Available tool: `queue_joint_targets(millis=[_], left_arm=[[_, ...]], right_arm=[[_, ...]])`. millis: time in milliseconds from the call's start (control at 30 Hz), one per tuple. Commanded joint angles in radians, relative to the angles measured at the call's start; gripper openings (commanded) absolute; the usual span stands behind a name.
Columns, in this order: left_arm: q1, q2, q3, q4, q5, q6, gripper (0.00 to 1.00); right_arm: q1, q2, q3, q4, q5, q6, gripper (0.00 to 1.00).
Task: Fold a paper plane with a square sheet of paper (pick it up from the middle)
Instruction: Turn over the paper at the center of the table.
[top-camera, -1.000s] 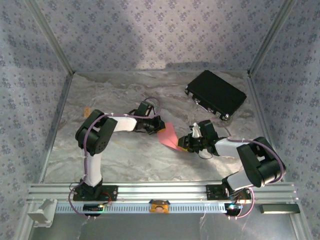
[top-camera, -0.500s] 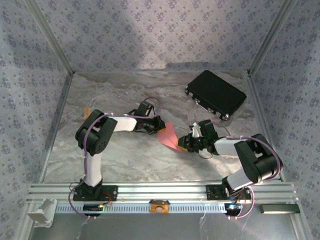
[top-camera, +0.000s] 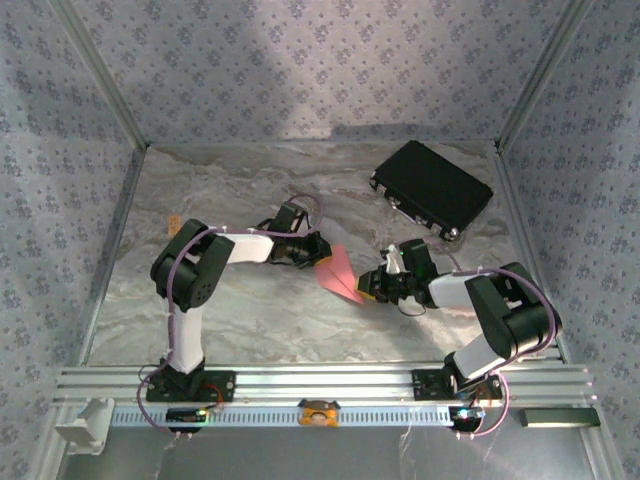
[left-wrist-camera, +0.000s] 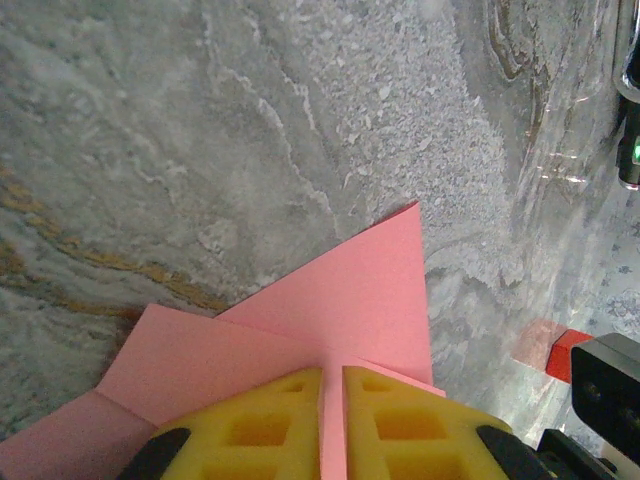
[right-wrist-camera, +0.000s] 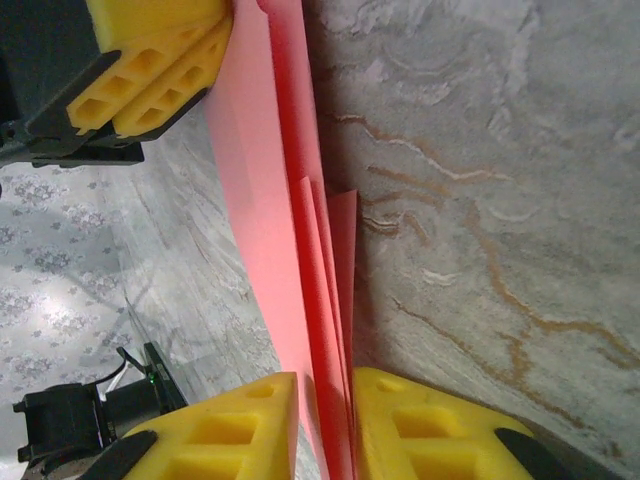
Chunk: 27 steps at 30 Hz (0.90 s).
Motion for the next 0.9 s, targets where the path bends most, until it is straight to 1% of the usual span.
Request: queue_joint_targets(millis=[0, 100, 200, 333, 400, 467, 600, 700, 767, 867], left_arm=[[-0.004, 0.0, -0.024, -0.046, -0.024, 0.005, 0.14], [-0.004, -0.01, -0.024, -0.04, -0.025, 0.003, 0.15], [-0.005, -0.03, -0.026, -0.032, -0.022, 0.002, 0.2], [-0.013, -0.082, -0.059, 0.039, -0.019, 0.023, 0.32], [-0.021, -0.115, -0.073, 0.044, -0.045, 0.045, 0.37], [-0.032, -0.162, -0.1, 0.049, -0.088, 0.062, 0.42], [-0.043, -0.263, -0.154, 0.042, -0.175, 0.091, 0.51], [-0.045, -0.343, -0.202, 0.039, -0.242, 0.103, 0.56], [-0.045, -0.408, -0.236, 0.039, -0.296, 0.108, 0.6], [-0.045, -0.491, -0.282, 0.04, -0.374, 0.107, 0.65]], right_arm=[[-0.007, 0.01, 0.01, 0.021, -0.033, -0.016, 0.19], [-0.007, 0.01, 0.01, 0.021, -0.039, -0.018, 0.15], [-0.007, 0.004, 0.01, 0.017, -0.037, -0.021, 0.1], [-0.008, -0.031, 0.012, -0.013, -0.023, -0.031, 0.06], [-0.008, -0.067, 0.021, -0.063, 0.001, -0.053, 0.05], [-0.006, -0.121, 0.039, -0.153, 0.051, -0.097, 0.04], [0.029, -0.25, 0.1, -0.391, 0.214, -0.222, 0.03], [0.083, -0.35, 0.179, -0.588, 0.373, -0.312, 0.03], [0.132, -0.399, 0.239, -0.708, 0.523, -0.36, 0.02], [0.198, -0.441, 0.309, -0.83, 0.729, -0.379, 0.02]])
